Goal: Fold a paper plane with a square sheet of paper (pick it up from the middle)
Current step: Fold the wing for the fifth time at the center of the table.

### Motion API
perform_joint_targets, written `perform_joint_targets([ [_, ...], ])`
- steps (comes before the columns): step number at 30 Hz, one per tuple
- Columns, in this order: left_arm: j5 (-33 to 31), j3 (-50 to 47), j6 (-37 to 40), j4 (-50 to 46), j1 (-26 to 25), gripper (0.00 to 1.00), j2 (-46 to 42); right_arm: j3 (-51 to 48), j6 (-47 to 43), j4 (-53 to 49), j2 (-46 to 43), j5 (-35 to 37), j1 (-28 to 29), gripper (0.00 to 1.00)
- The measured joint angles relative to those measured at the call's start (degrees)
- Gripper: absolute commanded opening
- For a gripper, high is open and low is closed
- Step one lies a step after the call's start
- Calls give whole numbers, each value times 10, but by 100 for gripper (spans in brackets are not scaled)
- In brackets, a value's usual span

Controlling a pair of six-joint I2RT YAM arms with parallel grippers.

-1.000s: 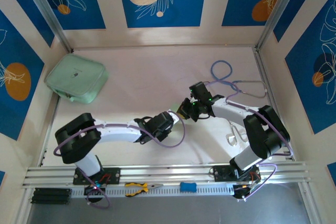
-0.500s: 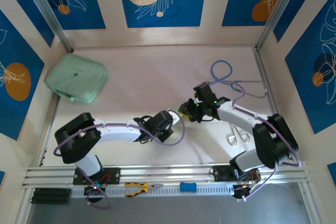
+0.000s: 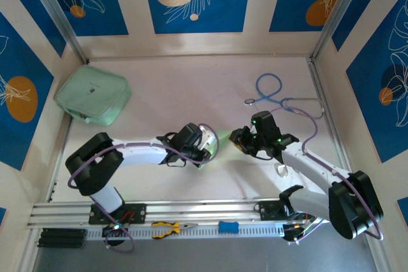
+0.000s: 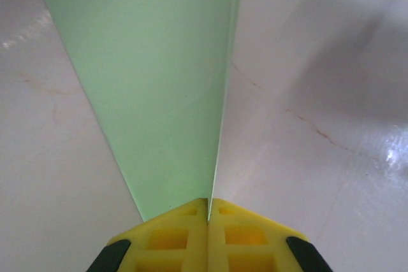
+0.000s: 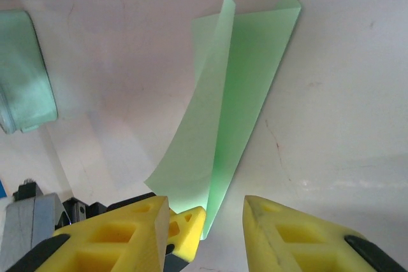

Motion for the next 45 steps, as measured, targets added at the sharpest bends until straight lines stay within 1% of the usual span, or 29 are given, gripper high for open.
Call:
perform_joint_targets([
  [10, 63, 0, -29, 26, 9, 0, 38, -32, -16, 60, -1, -6, 17, 31],
  [15, 93, -1, -47, 47, 21, 0, 45, -53, -26, 91, -1, -17, 24, 27],
  [19, 116, -1, -55, 58, 27, 0, 56, -59, -37, 115, 2, -33, 24, 26],
  [24, 146, -1, -65, 69, 32, 0, 77, -61, -45, 153, 27, -59, 24, 25],
  [28, 168, -1, -72, 78, 39, 0, 83, -68, -47, 180, 48, -75, 24, 23],
  [35, 208, -1, -96, 100, 54, 0, 98, -89, -52, 223, 64, -79, 23, 22],
  [45, 278, 0, -146, 144, 76, 0, 128, -89, -60, 270, 111, -141, 0, 21],
])
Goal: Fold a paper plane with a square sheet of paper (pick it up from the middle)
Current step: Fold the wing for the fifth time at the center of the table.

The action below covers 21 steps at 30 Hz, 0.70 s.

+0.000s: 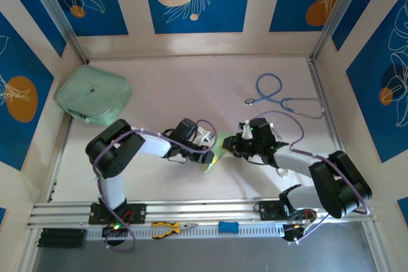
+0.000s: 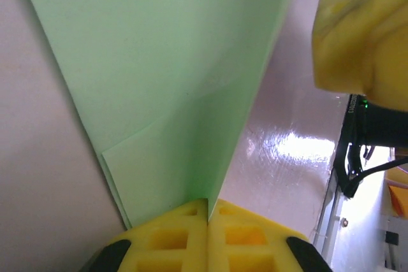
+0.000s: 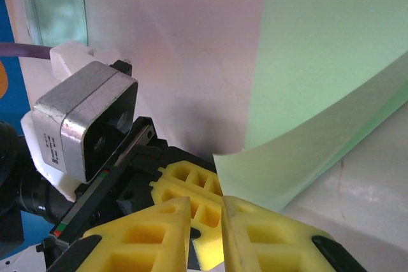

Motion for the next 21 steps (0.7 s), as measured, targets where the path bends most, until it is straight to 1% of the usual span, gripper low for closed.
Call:
perform_joint_targets([
  [9, 45, 3, -42, 25, 11, 0, 21, 0, 0, 46, 54, -42, -3, 14],
  [14, 51, 3, -57, 30, 14, 0, 24, 1, 0, 60, 78, -47, -9, 13],
  [21, 49, -2, -70, 41, 19, 0, 24, 1, 0, 71, 81, -49, -23, 13],
])
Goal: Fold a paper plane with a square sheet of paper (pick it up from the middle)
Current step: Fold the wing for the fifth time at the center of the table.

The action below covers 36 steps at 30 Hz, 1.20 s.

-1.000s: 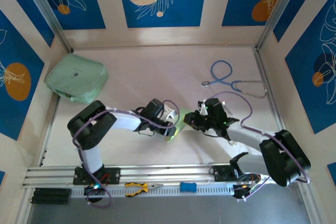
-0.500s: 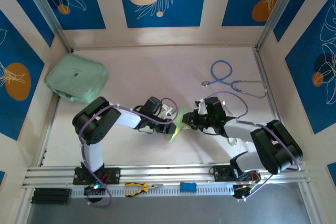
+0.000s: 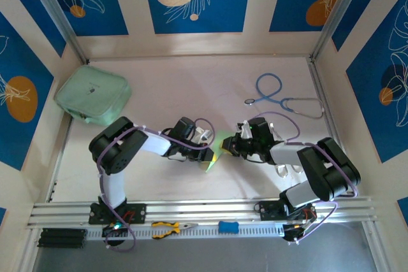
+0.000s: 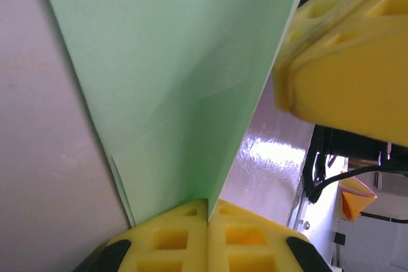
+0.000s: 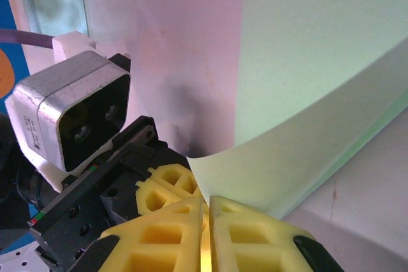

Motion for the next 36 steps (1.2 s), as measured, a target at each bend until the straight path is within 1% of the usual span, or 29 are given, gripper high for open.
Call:
perform_joint_targets([
  [15, -1, -29, -40, 65, 7, 0, 0, 4, 2, 5, 29, -9, -10, 12],
  [23, -1, -42, -62, 90, 15, 0, 0, 26, 0, 20, 56, -37, -10, 12],
  [36, -3, -44, -75, 94, 22, 0, 0, 56, 0, 34, 116, -57, -10, 12],
])
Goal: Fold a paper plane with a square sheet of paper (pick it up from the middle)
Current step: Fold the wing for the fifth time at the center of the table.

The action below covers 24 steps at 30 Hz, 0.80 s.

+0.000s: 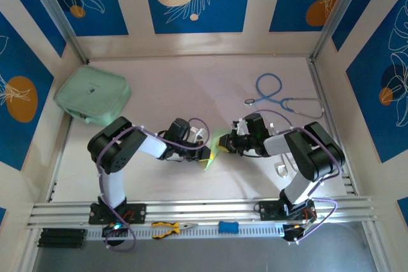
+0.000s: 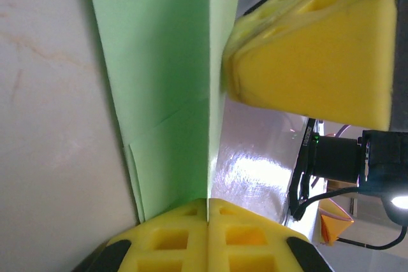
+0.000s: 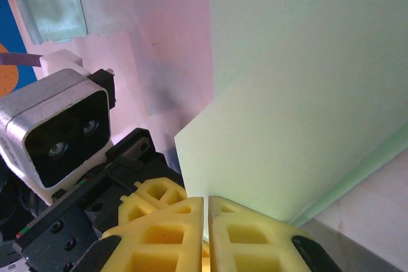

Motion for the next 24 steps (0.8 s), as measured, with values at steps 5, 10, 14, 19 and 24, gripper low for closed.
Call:
perform_joint_targets([
  [5, -2, 0, -2, -3, 3, 0, -1, 9, 0, 5, 18, -3, 0, 12],
  [10, -6, -2, -3, -4, 4, 0, -3, 10, 0, 14, 31, -2, 0, 12],
  [14, -7, -2, -4, -4, 4, 0, -4, 18, 0, 14, 45, -2, 2, 13],
  [19, -7, -2, -4, -4, 4, 0, -4, 22, 0, 15, 51, -9, 5, 14],
  [24, -8, -3, -4, -4, 5, 0, -4, 30, 0, 0, 51, -7, 5, 13],
])
